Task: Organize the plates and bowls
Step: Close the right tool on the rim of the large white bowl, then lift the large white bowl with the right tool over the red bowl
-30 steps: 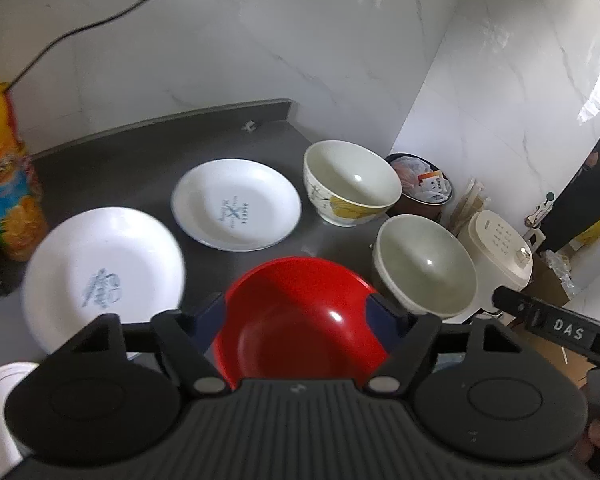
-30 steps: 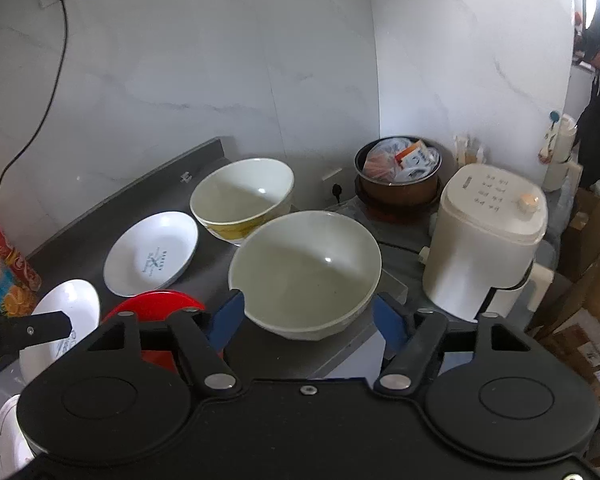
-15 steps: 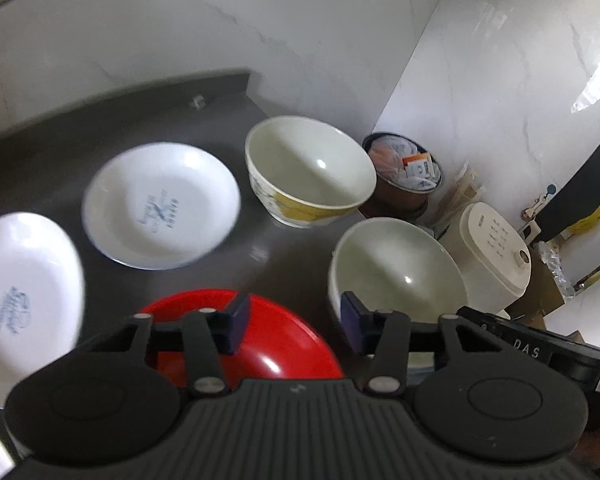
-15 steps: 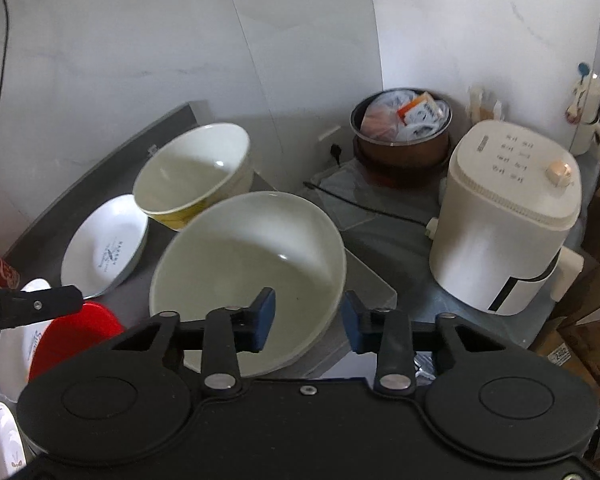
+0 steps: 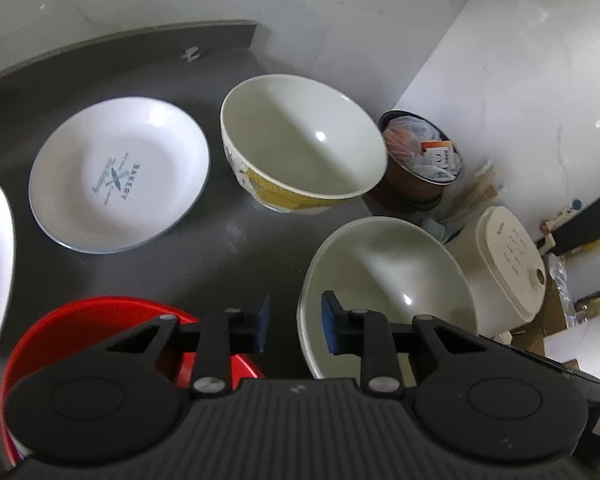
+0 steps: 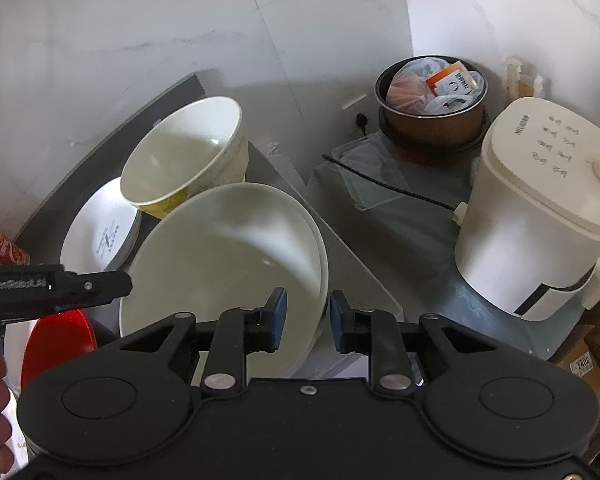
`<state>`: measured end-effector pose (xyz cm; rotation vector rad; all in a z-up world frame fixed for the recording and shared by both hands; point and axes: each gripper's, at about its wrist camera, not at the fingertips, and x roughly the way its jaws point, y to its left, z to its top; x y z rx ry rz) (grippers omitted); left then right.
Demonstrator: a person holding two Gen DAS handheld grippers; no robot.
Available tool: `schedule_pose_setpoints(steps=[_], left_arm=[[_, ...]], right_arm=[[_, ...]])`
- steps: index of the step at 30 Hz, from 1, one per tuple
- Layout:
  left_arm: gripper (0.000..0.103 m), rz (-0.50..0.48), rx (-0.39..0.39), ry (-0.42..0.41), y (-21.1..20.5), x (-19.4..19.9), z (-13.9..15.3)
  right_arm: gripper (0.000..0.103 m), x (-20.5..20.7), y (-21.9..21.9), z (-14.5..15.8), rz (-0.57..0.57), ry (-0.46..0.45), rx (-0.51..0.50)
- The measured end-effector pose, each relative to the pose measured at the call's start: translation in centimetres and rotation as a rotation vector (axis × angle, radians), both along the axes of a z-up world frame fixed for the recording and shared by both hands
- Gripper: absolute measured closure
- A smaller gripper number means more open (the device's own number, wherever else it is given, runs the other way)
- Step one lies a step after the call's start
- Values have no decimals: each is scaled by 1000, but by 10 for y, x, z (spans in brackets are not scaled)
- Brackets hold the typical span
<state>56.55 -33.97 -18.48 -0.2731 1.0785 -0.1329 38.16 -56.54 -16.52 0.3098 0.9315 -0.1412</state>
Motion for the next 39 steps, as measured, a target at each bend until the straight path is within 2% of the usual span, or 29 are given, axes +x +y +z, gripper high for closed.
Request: schedule_pose_setpoints(steps=[5, 7, 11, 19, 29, 39], left_arm=[[84, 25, 5, 41, -6, 9, -11], [91, 39, 12, 62, -8, 12, -16], [97, 63, -15, 91, -10, 15, -23], [99, 90, -37, 92, -4, 9, -21], [99, 106, -82, 31, 19, -7, 12], [99, 129, -78, -28, 58, -31, 52]], right_arm=[[89, 7, -7, -5, 23, 28, 21], [92, 9, -9, -6, 21, 39, 27], [92, 10, -8, -6, 41, 36, 18], [93, 11, -10, 1, 37, 23, 39], [93, 2, 16, 36, 59, -50, 1], [93, -10, 59, 62, 90, -111, -14]])
